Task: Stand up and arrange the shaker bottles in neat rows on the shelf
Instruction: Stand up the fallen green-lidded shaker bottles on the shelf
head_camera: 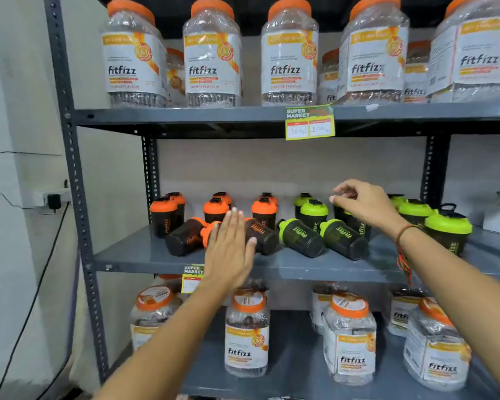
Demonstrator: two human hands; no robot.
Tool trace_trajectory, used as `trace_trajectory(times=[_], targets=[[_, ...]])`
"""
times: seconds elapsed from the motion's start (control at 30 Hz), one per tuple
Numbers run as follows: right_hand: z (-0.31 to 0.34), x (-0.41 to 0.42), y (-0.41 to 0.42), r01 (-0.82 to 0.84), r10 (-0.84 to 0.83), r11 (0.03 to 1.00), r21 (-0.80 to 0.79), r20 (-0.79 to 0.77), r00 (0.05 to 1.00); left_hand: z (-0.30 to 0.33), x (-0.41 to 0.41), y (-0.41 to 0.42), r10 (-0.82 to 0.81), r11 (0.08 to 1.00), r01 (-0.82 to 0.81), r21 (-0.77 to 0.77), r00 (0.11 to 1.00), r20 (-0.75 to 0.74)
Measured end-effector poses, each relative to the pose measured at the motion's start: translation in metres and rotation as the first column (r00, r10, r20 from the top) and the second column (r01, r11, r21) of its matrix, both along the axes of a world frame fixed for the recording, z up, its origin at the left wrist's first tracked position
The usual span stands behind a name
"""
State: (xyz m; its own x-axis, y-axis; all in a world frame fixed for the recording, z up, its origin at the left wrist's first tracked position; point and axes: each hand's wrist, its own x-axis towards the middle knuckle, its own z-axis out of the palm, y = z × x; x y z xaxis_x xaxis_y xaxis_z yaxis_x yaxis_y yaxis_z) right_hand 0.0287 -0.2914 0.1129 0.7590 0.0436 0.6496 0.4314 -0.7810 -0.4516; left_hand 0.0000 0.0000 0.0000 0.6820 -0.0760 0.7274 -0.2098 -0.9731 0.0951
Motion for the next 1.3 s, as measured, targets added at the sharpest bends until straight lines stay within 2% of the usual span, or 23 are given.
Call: trace_trajectory(times=[0.1, 0.2, 0.27, 0.43, 0.57, 0.7, 0.8, 0.87, 1.07, 1.2, 1.3], targets=[[-0.014, 0.013, -0.001, 0.080, -0.081, 0.997, -0.007, -0.068, 0.994, -0.009, 0.002, 0.034, 0.065, 0.997, -0.061, 0.052, 0.996, -0.069], [-0.036, 0.024, 0.003, 0.134, -0.134, 0.991, -0.014, -0.148, 0.980, -0.028, -0.001, 0.033, -0.034, 0.978, 0.074, 0.197, 0.980, -0.196], [-0.047, 0.033, 0.003, 0.166, -0.169, 0.986, -0.028, -0.162, 0.972, -0.037, 0.000, 0.016, -0.113, 0.955, 0.179, 0.237, 0.957, -0.267], [-0.061, 0.061, -0.007, 0.270, -0.293, 0.954, -0.132, -0.206, 0.934, -0.050, 0.018, -0.022, -0.215, 0.946, 0.291, 0.144, 0.893, -0.396], [-0.058, 0.085, -0.018, 0.328, -0.352, 0.935, -0.138, -0.228, 0.908, -0.047, 0.040, -0.044, -0.262, 0.939, 0.331, 0.099, 0.869, -0.419], [-0.051, 0.106, -0.031, 0.320, -0.393, 0.915, -0.244, -0.371, 0.841, -0.043, 0.064, -0.065, -0.236, 0.949, 0.304, 0.085, 0.860, -0.452], [-0.045, 0.115, -0.035, 0.198, -0.371, 0.916, -0.350, -0.546, 0.752, -0.042, 0.082, -0.076, -0.217, 0.959, 0.277, 0.054, 0.847, -0.486], [-0.044, 0.121, -0.035, 0.142, -0.324, 0.935, -0.326, -0.618, 0.716, -0.041, 0.091, -0.081, -0.205, 0.966, 0.256, 0.035, 0.842, -0.500], [-0.058, 0.130, -0.033, 0.139, -0.276, 0.957, -0.253, -0.660, 0.698, -0.042, 0.103, -0.087, -0.178, 0.972, 0.232, 0.042, 0.838, -0.515], [-0.075, 0.132, -0.042, 0.219, -0.199, 0.974, -0.052, -0.650, 0.734, -0.040, 0.108, -0.089, -0.160, 0.974, 0.222, 0.053, 0.829, -0.536], [-0.083, 0.128, -0.051, 0.244, -0.070, 0.947, 0.210, -0.606, 0.793, -0.038, 0.107, -0.091, -0.148, 0.975, 0.212, 0.061, 0.834, -0.531]])
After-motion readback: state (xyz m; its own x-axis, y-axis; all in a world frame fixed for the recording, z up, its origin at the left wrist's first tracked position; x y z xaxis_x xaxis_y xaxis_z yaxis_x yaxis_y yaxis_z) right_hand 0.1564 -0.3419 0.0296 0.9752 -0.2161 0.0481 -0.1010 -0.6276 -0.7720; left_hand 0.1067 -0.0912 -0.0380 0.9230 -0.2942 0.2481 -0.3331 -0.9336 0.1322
